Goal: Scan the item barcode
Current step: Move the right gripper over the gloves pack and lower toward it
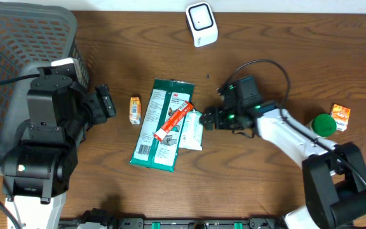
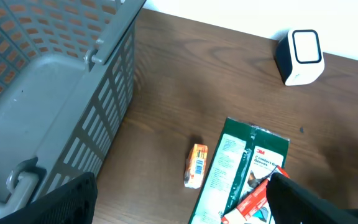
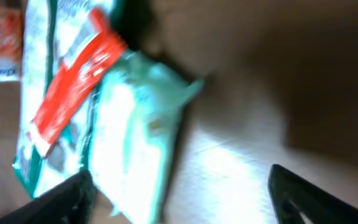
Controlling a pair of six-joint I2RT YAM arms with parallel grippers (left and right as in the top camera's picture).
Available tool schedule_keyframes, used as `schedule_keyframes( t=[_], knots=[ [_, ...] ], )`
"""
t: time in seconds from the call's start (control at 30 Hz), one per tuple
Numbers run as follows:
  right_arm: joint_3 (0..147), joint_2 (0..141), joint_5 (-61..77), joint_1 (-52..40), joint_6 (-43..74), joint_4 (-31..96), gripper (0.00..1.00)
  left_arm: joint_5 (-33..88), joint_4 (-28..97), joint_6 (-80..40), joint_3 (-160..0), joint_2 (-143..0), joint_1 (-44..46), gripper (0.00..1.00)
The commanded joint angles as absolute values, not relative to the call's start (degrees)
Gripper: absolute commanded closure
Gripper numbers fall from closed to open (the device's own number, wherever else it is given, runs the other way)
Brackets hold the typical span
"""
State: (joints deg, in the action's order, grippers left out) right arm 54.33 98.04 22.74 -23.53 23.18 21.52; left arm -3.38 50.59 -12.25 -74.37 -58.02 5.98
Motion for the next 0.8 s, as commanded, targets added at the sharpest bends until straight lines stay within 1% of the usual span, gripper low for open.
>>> schedule_keyframes(
  t=[0.0,0.03,0.17,0.33,0.4,0.53,0.63,0.73,0.77],
  knots=[
    [55.0,98.3,23.6,-27.8,27.0,21.9,0.28,-3.7,50.6,-12.6,-74.9,-58.0,5.6,0.13],
    [55.0,98.2,23.6,-29.0,27.5,22.0,0.32,-3.7,50.6,-12.6,-74.9,-58.0,5.6,0.13],
    [56.7,98.1,23.2,-33.0,28.5,21.8,0.37,-3.7,50.6,-12.6,-74.9,-58.0,5.6,0.13],
    [66.0,98.1,20.5,-34.3,30.0,29.4,0.37,-3.7,50.6,-12.6,-74.9,-58.0,5.6,0.13],
    [70.0,98.1,20.0,-34.9,30.0,29.9,0.33,-3.7,50.6,-12.6,-74.9,-58.0,5.6,0.13],
    [72.4,98.1,20.0,-36.8,30.9,22.9,0.02,-3.7,50.6,-12.6,-74.9,-58.0,5.6,0.13],
    [72.0,98.4,18.6,-38.7,34.9,18.6,0.01,-3.7,50.6,-12.6,-74.9,-58.0,5.6,0.13],
    [71.8,99.1,16.0,-40.3,39.3,17.7,0.01,-3.7,50.6,-12.6,-74.9,-58.0,5.6,0.13],
    [71.8,99.5,15.9,-40.7,39.7,17.5,0.04,-3.7,50.6,-12.6,-74.9,-58.0,5.6,0.13]
  ],
)
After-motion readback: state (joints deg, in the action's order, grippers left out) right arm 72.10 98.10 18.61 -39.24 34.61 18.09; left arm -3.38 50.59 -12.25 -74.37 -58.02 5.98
